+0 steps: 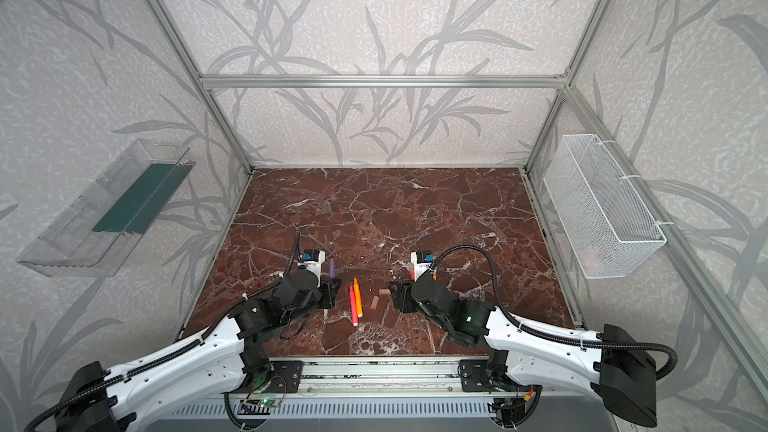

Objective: Insert the pens into the pen caps
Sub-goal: 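Move the right gripper back over the loose pale pink caps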

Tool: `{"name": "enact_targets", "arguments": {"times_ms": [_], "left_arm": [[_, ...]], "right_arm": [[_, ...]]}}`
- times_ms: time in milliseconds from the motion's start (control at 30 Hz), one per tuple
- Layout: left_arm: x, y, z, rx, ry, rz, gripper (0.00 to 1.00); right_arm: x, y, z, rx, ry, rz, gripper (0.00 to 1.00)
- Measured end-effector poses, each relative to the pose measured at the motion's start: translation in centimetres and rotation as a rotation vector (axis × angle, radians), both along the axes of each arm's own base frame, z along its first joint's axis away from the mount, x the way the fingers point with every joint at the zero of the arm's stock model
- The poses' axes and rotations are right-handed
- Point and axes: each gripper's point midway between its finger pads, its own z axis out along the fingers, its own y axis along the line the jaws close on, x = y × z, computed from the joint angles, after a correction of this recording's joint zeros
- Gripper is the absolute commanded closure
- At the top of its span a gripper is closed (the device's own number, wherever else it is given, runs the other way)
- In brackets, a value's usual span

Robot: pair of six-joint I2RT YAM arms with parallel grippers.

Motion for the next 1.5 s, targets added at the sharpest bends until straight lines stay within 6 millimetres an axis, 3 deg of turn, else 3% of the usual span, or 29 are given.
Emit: {"name": "enact_targets", "arguments": {"times_ms": [233,433,833,1167,1300,1500], "left_arm": [[-0.3,0.7,-1.1,0.043,0.037,0.020,1.00],[-0.4,1.0,-1.7,0.066,0.052,0.028,1.00],[-0.4,1.1,-1.8,0.072,0.054,0.030,1.00],[-0.4,1.3,-1.1,0.058,0.035,0.037,1.00],[-0.4,1.4,-1.1,0.058,0.035,0.037,1.00],[-0.4,1.5,-0.9,0.055,0.025,0.042,1.00]], "right_arm": [[-1.3,0.1,-6.0,-0.099,0.151,0.023,0.39],[-1.6,0.8,-9.0,-0.134,0.221,0.027,0.39],[-1.1,1.2,-10.4,-0.149,0.238,0.001,0.39],[0.4,0.6,-10.4,-0.177,0.194,-0.068,0.39],[1.0,0.7,-10.6,-0.183,0.188,-0.081,0.47],[2.0,1.2,-10.5,-0.213,0.186,-0.093,0.52]]}}
